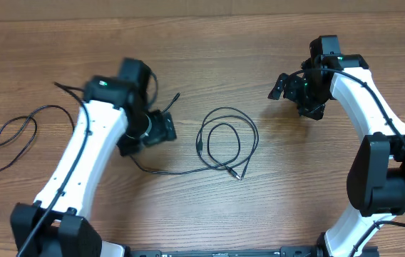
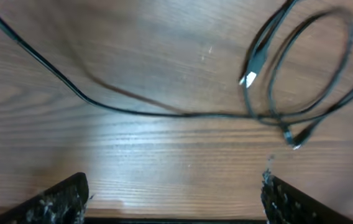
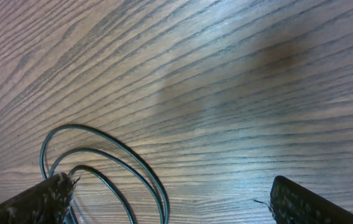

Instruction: Untangle cables

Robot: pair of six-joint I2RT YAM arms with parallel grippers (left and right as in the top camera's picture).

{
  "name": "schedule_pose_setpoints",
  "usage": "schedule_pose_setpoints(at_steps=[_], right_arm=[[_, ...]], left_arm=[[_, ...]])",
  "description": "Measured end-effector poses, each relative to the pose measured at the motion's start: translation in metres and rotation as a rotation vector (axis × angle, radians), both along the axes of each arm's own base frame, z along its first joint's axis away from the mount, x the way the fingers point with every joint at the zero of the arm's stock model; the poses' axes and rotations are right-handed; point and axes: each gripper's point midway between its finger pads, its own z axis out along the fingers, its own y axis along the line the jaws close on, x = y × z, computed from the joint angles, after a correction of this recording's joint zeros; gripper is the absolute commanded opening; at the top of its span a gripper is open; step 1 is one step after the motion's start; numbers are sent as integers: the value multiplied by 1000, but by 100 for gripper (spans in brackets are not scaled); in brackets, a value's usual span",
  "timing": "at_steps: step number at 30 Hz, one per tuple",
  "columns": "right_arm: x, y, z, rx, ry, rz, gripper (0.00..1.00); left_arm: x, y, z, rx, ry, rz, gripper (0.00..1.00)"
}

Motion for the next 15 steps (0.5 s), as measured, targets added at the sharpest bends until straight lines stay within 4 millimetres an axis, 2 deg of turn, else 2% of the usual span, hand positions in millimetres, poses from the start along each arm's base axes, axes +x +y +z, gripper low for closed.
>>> schedule_pose_setpoints(at_steps=[3, 6, 8, 10, 11, 13, 15], right_arm=[[0, 0, 0, 0, 0, 1, 100], [0, 0, 0, 0, 0, 0, 100], [0, 0, 0, 0, 0, 0, 100], [0, 0, 0, 0, 1, 0, 100], [0, 0, 0, 0, 1, 0, 100], [0, 0, 0, 0, 1, 0, 100], [0, 0, 0, 0, 0, 0, 100]], left_arm=[[-13, -8, -22, 10, 37, -15, 85], [-23, -12, -39, 19, 64, -27, 78], [-29, -11, -45, 26, 85, -24, 59], [-33, -10, -49, 30, 97, -13, 22], [-32, -10, -50, 29, 95, -12, 13], [-30, -11, -51, 26, 86, -13, 4], [-30, -11, -51, 25, 87, -14, 7]])
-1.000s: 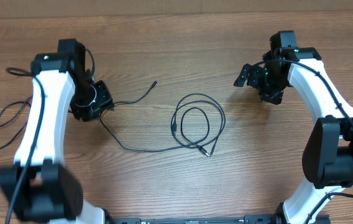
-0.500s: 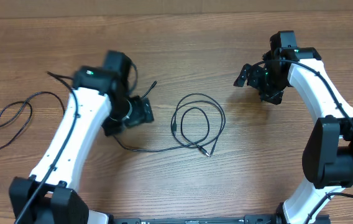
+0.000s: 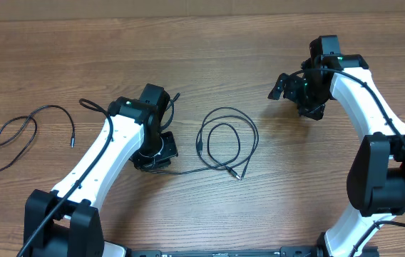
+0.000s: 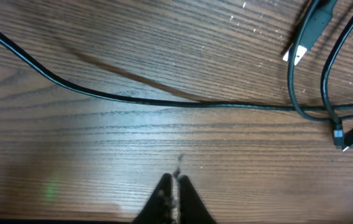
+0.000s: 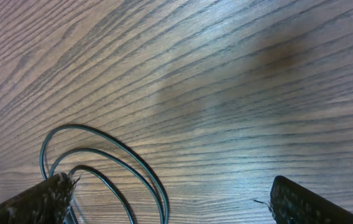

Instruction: Untangle cables

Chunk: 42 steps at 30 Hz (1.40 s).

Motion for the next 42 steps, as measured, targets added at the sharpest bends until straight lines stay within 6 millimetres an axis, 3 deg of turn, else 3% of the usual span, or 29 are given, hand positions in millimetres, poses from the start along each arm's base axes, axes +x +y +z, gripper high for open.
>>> schedule_pose_setpoints(at_steps=[9, 13, 15, 17, 26, 31, 42], right_arm=[[0, 0, 0, 0, 0, 0, 100], [0, 0, 0, 0, 0, 0, 100], [0, 0, 0, 0, 0, 0, 100], [0, 0, 0, 0, 0, 0, 100], [0, 0, 0, 0, 0, 0, 100], [0, 0, 0, 0, 0, 0, 100], [0, 0, 0, 0, 0, 0, 100]], left_arm=[[4, -16, 2, -87, -5, 22, 4], [9, -14, 1, -66, -9, 121, 5], [6, -6, -1, -8, 14, 216, 34], [-1, 4, -4, 57, 46, 313, 45], [-28, 34, -32, 262, 101, 619, 34], [-18, 36, -49, 254, 41, 699, 25], [-6, 32, -63, 208, -17, 739, 28]])
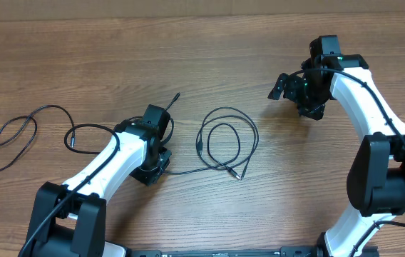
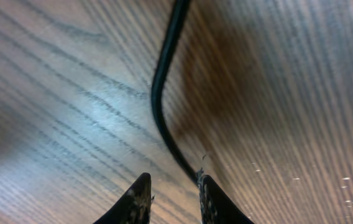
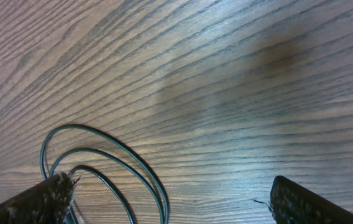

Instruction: Untangle cables

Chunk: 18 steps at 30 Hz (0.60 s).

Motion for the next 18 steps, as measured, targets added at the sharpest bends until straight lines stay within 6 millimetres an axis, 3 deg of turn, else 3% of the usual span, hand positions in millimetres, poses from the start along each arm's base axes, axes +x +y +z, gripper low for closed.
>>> schedule_pose_setpoints(at_steps=[9, 16, 17, 18], right_arm=[[0, 0, 0, 0, 0, 0, 100], [0, 0, 0, 0, 0, 0, 100], [0, 0, 0, 0, 0, 0, 100], [0, 0, 0, 0, -1, 0, 100]], left_arm=[[2, -1, -2, -2, -7, 4, 24], [-2, -1, -14, 5, 38, 23, 34], [-2, -1, -15, 4, 42, 24, 33], [-2, -1, -16, 4, 44, 27, 26]])
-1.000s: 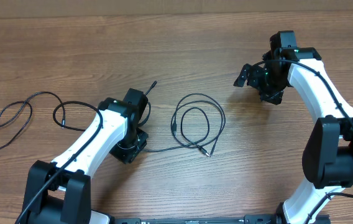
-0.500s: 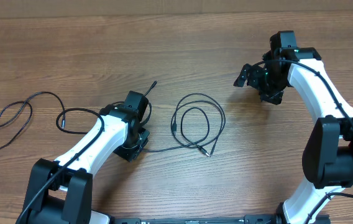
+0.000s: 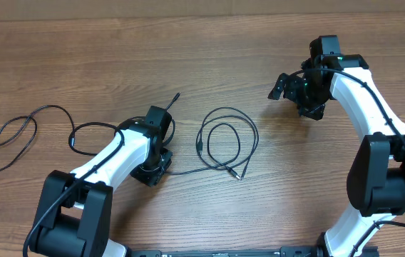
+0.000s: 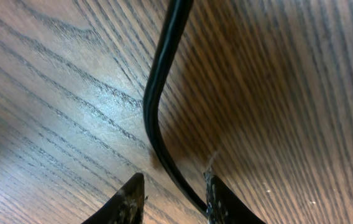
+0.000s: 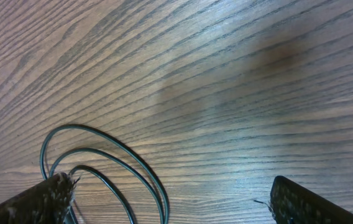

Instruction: Untangle cables

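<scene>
A black cable coil (image 3: 254,139) lies mid-table, its tail (image 3: 188,171) running left to my left gripper (image 3: 152,173). In the left wrist view the gripper (image 4: 171,200) is low over the wood, slightly open, and the black cable (image 4: 159,93) passes between the fingertips (image 4: 128,202), close against the right one. The same cable loops on at the left (image 3: 88,127). My right gripper (image 3: 282,87) hovers at the far right, wide open (image 5: 171,202) and holding nothing, with the coil's loops (image 5: 102,155) at its lower left.
A separate thin black cable (image 3: 17,128) lies at the far left of the wooden table (image 3: 209,50). A cable end (image 3: 175,96) points up behind my left arm. Both arm bases stand at the near edge.
My left gripper's fingers stand a little wider apart and closer to the wood, with the cable still between them. The cable loop by the left arm shifted slightly. The right arm did not move.
My left gripper was wide open above the cable's tail left of the coil. Then it was shut over bare wood beside the tail. Later it sat low with the cable between slightly parted fingers, as it does now. The right gripper stayed open and still.
</scene>
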Robot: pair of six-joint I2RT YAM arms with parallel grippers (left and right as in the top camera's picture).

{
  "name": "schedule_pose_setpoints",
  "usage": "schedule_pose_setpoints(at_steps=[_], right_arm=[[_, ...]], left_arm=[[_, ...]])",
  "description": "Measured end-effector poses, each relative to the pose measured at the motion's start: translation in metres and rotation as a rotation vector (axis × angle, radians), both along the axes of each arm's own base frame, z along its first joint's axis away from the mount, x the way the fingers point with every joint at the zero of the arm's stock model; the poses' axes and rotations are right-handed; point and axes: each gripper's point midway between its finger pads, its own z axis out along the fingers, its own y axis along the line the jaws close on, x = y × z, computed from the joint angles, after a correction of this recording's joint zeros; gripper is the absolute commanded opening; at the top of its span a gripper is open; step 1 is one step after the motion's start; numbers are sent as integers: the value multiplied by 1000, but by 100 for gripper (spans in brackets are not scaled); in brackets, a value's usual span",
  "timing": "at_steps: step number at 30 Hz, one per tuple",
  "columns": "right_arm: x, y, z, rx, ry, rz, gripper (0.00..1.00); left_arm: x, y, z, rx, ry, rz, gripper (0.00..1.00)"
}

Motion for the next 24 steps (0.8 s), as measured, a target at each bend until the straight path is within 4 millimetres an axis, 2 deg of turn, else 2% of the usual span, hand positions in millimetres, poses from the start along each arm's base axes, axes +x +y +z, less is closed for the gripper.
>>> schedule_pose_setpoints(at_steps=[7, 14, 18, 20, 24], right_arm=[[0, 0, 0, 0, 1, 0, 100], [0, 0, 0, 0, 0, 0, 100], [0, 0, 0, 0, 0, 1, 100], [0, 0, 0, 0, 0, 0, 100], [0, 0, 0, 0, 0, 0, 100]], left_arm=[[4, -2, 0, -10, -16, 12, 4], [6, -2, 0, -12, -21, 9, 4], [6, 5, 1, -21, -10, -64, 4], [11, 12, 7, -29, -9, -148, 4], [34, 22, 32, -47, -41, -320, 4]])
